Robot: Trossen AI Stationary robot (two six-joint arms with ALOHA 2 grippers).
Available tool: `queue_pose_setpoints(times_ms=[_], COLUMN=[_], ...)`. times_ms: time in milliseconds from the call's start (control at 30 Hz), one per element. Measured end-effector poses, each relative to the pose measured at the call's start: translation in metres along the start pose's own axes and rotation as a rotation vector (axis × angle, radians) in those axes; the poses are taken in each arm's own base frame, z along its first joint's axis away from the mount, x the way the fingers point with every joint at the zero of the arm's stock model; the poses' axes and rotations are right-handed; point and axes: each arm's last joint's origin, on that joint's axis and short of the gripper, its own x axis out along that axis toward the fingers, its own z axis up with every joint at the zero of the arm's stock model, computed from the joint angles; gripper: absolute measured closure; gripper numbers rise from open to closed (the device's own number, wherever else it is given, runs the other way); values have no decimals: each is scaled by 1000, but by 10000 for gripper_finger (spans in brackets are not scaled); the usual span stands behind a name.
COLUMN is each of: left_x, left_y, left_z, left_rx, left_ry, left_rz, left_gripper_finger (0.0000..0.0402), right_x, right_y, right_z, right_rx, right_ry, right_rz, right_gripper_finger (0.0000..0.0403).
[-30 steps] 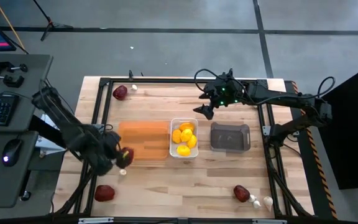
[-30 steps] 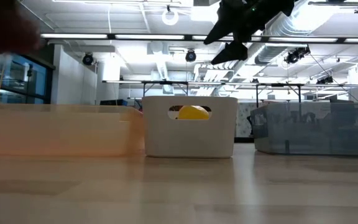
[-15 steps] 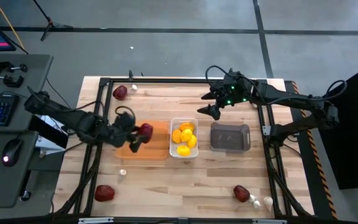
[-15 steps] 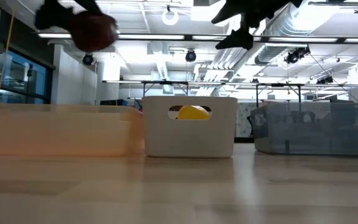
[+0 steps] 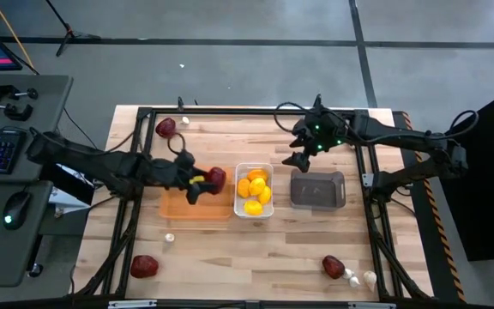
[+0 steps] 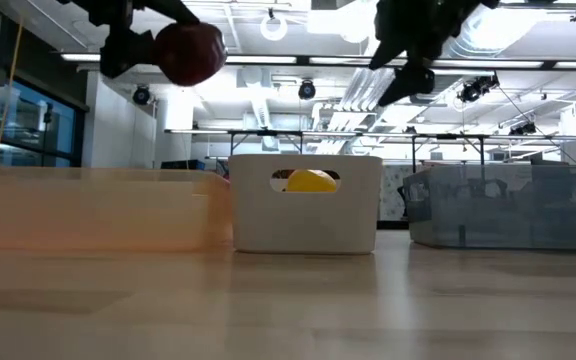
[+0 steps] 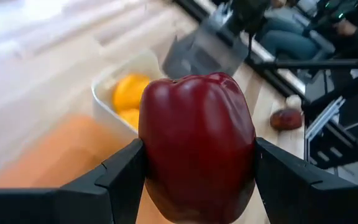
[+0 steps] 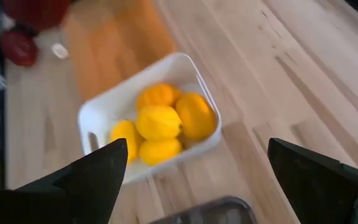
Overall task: Sort produce into baskets
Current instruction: Put the red apple into the orange bin
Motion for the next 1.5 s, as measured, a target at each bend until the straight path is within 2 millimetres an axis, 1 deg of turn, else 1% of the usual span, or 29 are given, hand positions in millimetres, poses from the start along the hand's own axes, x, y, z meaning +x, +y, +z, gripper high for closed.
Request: queue_pose_setpoints(times_ms=[167,267,333,433,600,667,767,900,967,1067,1167,1267,1500], left_x=[-12,-14,-14,-6,6,6,5,2,1,1,0,1,1], left_y=[13,19,21,33,48,52,57,61,62,63,64,65,65], left_z=[12,15,14,-3,-36,-43,-48,-51,-52,-53,-55,-55,-55], left_rx=[18,25,37,-11,-153,-179,-174,-146,-166,-201,-168,-150,-135], left_ry=[-28,-29,-28,-4,-11,-14,-8,22,27,40,68,73,74], left_rz=[13,24,30,33,-62,-68,-61,-35,-27,-18,-16,-14,-20], left_gripper_finger=[167,167,167,167,167,167,167,167,167,167,167,167,166], right_x=[2,2,3,2,0,0,3,14,21,28,33,36,38], right_y=[6,12,15,18,19,21,22,14,9,7,7,9,13], right_z=[-6,-10,-15,-26,-38,-40,-44,-69,-86,-107,-120,-124,-119], right_rx=[-21,-23,-33,-66,-44,-38,-30,61,130,217,273,306,295], right_ry=[30,57,97,195,288,290,289,345,376,406,389,329,258], right_rz=[-59,-55,-55,-83,-182,-199,-213,-249,-266,-252,-241,-206,-151], right_gripper_finger=[24,24,24,24,24,24,24,24,24,24,24,24,24])
